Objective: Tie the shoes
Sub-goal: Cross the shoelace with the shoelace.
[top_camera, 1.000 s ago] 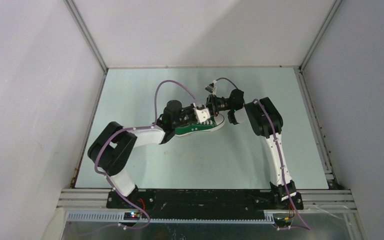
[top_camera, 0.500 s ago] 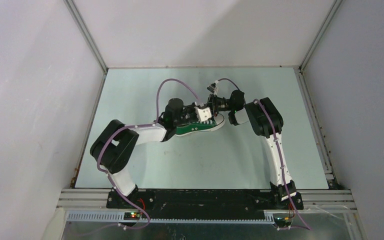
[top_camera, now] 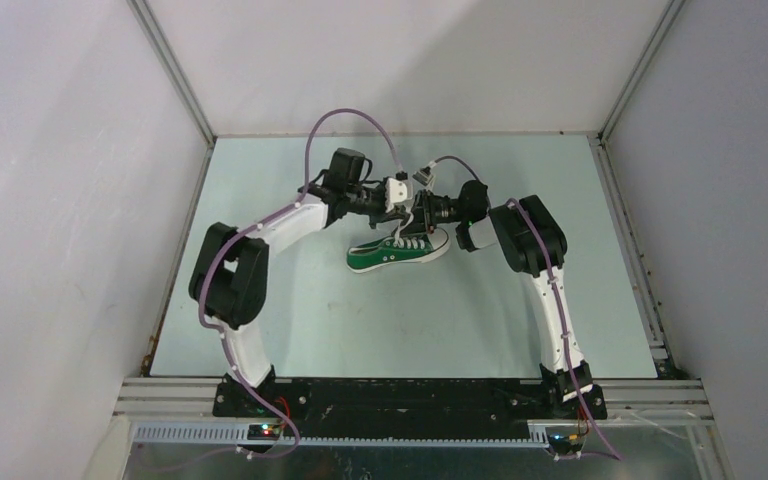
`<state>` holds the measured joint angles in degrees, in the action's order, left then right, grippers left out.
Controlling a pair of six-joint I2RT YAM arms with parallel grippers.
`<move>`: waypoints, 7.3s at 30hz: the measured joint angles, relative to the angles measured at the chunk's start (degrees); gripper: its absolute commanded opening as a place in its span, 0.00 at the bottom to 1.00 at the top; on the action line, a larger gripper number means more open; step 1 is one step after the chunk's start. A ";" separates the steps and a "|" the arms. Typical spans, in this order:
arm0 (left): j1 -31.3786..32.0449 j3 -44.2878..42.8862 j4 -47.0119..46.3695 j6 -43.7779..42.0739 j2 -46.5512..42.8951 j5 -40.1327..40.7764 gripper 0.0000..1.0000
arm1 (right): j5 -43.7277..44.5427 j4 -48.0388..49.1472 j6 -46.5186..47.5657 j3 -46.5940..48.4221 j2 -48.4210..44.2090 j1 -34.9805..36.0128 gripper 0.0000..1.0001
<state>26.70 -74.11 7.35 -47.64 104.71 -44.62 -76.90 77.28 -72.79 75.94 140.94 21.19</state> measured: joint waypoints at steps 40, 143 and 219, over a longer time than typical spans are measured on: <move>5.18 9.53 14.86 1.11 -11.96 10.54 0.00 | 8.79 -61.75 30.45 7.65 -11.82 -3.43 1.00; -5.03 8.39 7.28 42.21 -6.10 -4.26 0.03 | 32.20 -110.46 88.46 8.96 -40.11 8.76 0.00; -7.15 5.73 10.10 55.76 -0.96 -16.24 0.00 | 58.80 -97.09 137.55 -6.82 -40.89 24.57 0.18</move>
<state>19.55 -68.38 17.45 8.12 103.74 -60.86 -18.11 -19.81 64.75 69.12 100.05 45.76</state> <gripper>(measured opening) 0.010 0.029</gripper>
